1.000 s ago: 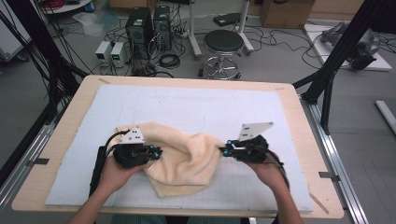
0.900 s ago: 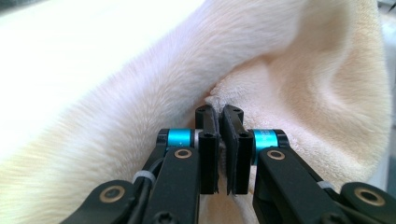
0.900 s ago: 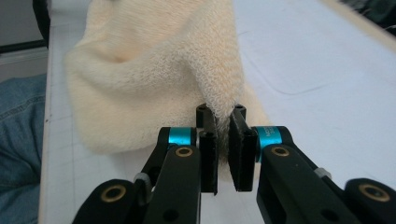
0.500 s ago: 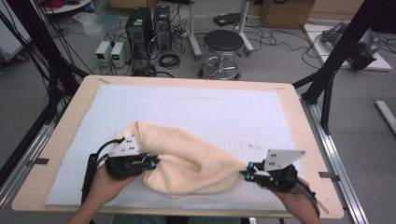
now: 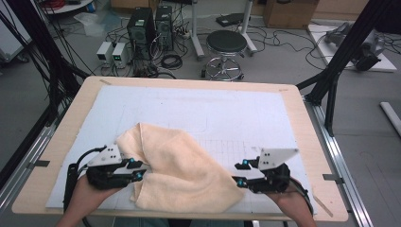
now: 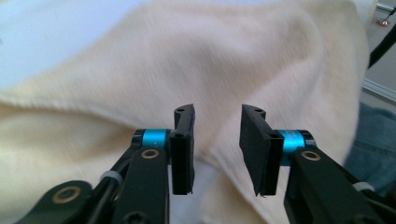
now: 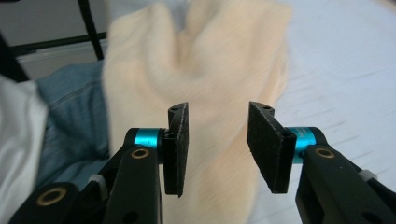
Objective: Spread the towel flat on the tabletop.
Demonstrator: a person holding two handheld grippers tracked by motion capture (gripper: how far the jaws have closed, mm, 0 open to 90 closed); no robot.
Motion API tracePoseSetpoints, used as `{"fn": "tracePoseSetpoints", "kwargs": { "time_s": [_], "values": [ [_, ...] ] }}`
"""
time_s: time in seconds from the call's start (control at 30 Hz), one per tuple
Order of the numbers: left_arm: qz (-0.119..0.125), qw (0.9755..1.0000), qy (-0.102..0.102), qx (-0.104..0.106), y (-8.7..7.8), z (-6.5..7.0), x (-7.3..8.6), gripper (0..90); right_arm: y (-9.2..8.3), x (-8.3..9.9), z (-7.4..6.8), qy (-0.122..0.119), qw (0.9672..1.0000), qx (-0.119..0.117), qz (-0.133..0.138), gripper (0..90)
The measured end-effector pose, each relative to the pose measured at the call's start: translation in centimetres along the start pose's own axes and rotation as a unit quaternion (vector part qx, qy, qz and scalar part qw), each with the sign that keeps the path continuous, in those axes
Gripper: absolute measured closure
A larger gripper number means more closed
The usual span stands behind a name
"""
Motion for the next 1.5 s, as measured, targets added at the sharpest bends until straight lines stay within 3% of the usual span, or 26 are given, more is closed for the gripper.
{"fn": "tracePoseSetpoints", "kwargs": {
  "time_s": [0.03,0.07,0.13,0.17,0.23,0.27,0.33,0.37,0.43,0.47,0.5,0.53,0.57,0.6,0.63,0.73,0.77,0.97,1.13,1.2,1.27,1.37,1.4,1.43,1.47,1.5],
  "values": [
    [0.000,1.0000,0.005,0.000,0.7,-0.4,-0.5,59.0,1.3,-0.5,1.3,-0.002,0.9999,0.011,-0.008,56.4],
    [-0.002,1.0000,0.009,-0.002,1.5,-0.9,-0.9,59.0,1.3,-0.5,1.3,-0.002,0.9999,0.011,-0.008,56.4],
    [0.000,1.0000,0.004,-0.006,3.2,-1.9,-1.2,52.0,3.0,-0.6,2.6,0.005,0.9999,0.008,-0.011,54.5],
    [-0.001,1.0000,-0.002,-0.006,4.0,-2.3,-1.2,47.4,5.0,-0.4,3.6,0.012,0.9999,0.003,-0.010,54.4],
    [-0.016,0.9997,-0.004,-0.015,6.1,-3.7,-0.7,42.8,6.8,0.2,4.4,0.026,0.9995,-0.003,-0.018,53.5],
    [-0.016,0.9997,-0.004,-0.015,6.1,-3.7,-0.7,42.0,7.6,0.4,4.7,0.030,0.9993,-0.008,-0.020,52.5],
    [-0.033,0.9994,-0.011,-0.003,7.3,-4.1,-0.1,42.7,8.8,1.0,5.0,0.038,0.9986,-0.015,-0.032,51.1],
    [-0.044,0.9989,-0.017,0.005,7.8,-4.2,0.2,44.8,9.2,1.1,5.2,0.042,0.9984,-0.019,-0.033,50.7],
    [-0.059,0.9978,-0.023,0.019,8.5,-4.2,0.7,58.7,9.8,1.3,5.1,0.053,0.9976,-0.029,-0.033,49.9],
    [-0.069,0.9970,-0.023,0.024,8.6,-4.2,0.9,58.7,9.8,1.3,5.1,0.053,0.9976,-0.029,-0.033,49.9],
    [-0.073,0.9968,-0.021,0.025,8.5,-4.1,1.0,73.4,10.2,1.4,4.8,0.063,0.9965,-0.040,-0.037,49.1],
    [-0.072,0.9970,-0.014,0.024,8.3,-3.9,0.9,73.4,10.2,1.4,4.8,0.063,0.9965,-0.040,-0.037,49.1],
    [-0.066,0.9976,-0.010,0.020,8.0,-3.7,0.8,79.6,10.7,1.6,4.4,0.060,0.9957,-0.051,-0.048,50.7],
    [-0.059,0.9981,0.000,0.019,6.9,-3.1,0.6,80.8,10.9,1.7,3.9,0.062,0.9947,-0.058,-0.058,53.0],
    [-0.059,0.9981,0.000,0.019,6.9,-3.1,0.6,82.5,11.1,1.8,3.6,0.057,0.9946,-0.064,-0.059,55.3],
    [-0.045,0.9987,0.006,0.024,4.4,-1.9,1.0,83.1,11.3,1.7,2.6,0.060,0.9938,-0.079,-0.050,57.6],
    [-0.044,0.9986,0.013,0.026,3.4,-1.6,1.3,83.3,11.4,1.6,1.5,0.060,0.9923,-0.098,-0.046,59.6],
    [-0.044,0.9982,0.004,0.041,-1.4,0.0,3.8,83.9,11.3,0.2,-0.2,0.037,0.9927,-0.113,-0.023,58.0],
    [-0.050,0.9979,-0.005,0.040,-2.2,-0.1,5.0,84.0,12.1,-1.6,1.6,0.039,0.9966,-0.072,-0.006,56.4],
    [-0.054,0.9974,-0.004,0.048,-2.0,-0.2,5.2,84.0,12.7,-1.8,1.8,0.040,0.9968,-0.069,-0.007,56.4],
    [-0.061,0.9967,0.001,0.054,-1.9,-0.2,5.3,84.0,14.6,-2.2,2.3,0.021,0.9977,-0.060,-0.022,55.9],
    [-0.051,0.9965,-0.007,0.065,-2.2,-0.2,5.3,82.0,16.3,-2.5,2.9,0.017,0.9978,-0.058,-0.028,54.7],
    [-0.043,0.9966,-0.013,0.068,-2.3,-0.3,5.0,76.6,16.8,-2.5,3.0,0.023,0.9975,-0.061,-0.027,54.9],
    [-0.024,0.9981,-0.022,0.051,-2.5,-1.1,4.3,67.1,17.3,-2.3,3.2,0.027,0.9971,-0.064,-0.031,56.3],
    [-0.024,0.9981,-0.022,0.051,-2.5,-1.1,4.3,61.2,17.3,-2.3,3.2,0.027,0.9971,-0.064,-0.031,56.3],
    [-0.009,0.9986,-0.034,0.040,-2.5,-2.0,3.7,61.2,17.8,-2.0,3.3,0.034,0.9962,-0.072,-0.035,60.0]
  ]
}}
Point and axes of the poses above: each handheld gripper's, and its own axes: y roughly forward along the jaws, x roughly out of its underside, z roughly to its right, the point moved 6 cm from there along y, roughly forward along the jaws, and after that the axes turned 11 degrees about z, right-handed, at the moved point
